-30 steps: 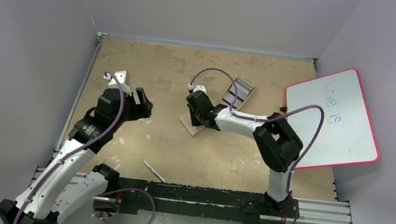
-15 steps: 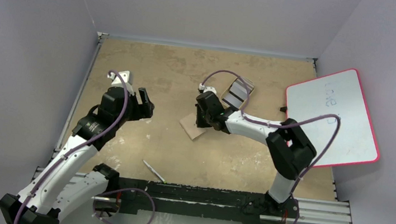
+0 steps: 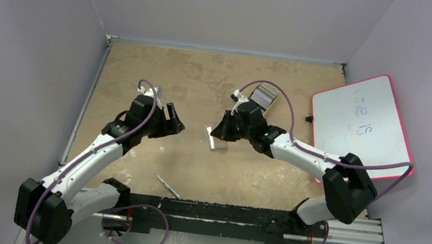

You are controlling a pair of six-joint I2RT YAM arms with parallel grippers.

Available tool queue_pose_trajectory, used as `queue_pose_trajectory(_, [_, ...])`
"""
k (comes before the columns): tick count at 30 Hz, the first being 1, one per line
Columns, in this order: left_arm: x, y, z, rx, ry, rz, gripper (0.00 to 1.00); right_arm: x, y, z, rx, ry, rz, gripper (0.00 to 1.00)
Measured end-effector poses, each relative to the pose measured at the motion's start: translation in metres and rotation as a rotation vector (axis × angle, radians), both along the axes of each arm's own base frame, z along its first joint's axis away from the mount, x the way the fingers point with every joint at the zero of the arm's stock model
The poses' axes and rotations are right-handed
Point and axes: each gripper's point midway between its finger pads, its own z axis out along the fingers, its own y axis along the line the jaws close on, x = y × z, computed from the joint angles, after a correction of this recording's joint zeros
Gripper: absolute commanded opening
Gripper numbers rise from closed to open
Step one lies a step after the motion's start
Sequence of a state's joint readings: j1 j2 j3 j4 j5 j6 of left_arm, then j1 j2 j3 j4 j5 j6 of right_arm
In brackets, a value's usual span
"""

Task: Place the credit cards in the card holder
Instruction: Open the card holder at the center of the board.

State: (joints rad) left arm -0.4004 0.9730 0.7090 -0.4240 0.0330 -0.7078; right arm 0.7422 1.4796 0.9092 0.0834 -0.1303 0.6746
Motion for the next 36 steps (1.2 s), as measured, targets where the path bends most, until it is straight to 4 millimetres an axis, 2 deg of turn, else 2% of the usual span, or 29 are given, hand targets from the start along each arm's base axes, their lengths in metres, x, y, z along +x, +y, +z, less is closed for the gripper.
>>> queue_pose_trajectory(6, [-0.007, -0.014, -0.030, -0.059, 0.092, -0.034, 0.67, -0.022, 0.009, -0.008, 0.080, 0.079, 0.064, 0.00])
queue_pose_trajectory(15, [-0.004, -0.023, -0.034, -0.095, 0.109, -0.043, 0.58, -0.033, 0.019, 0.020, 0.237, 0.088, 0.122, 0.00])
queue_pose_trajectory(18, [-0.006, -0.022, -0.041, -0.096, 0.121, -0.041, 0.57, -0.035, 0.016, 0.021, 0.284, 0.104, 0.124, 0.00])
queue_pose_trajectory(23, [-0.013, -0.021, -0.058, -0.085, 0.167, -0.041, 0.57, -0.025, -0.007, 0.001, 0.284, 0.150, 0.063, 0.01])
queue_pose_trajectory(30, [-0.013, -0.026, -0.067, -0.101, 0.191, -0.043, 0.58, 0.000, -0.036, -0.031, 0.221, 0.180, -0.012, 0.01])
queue_pose_trajectory(36, [-0.009, -0.042, -0.073, -0.161, 0.195, -0.066, 0.58, 0.002, -0.057, -0.052, 0.172, 0.203, -0.047, 0.00])
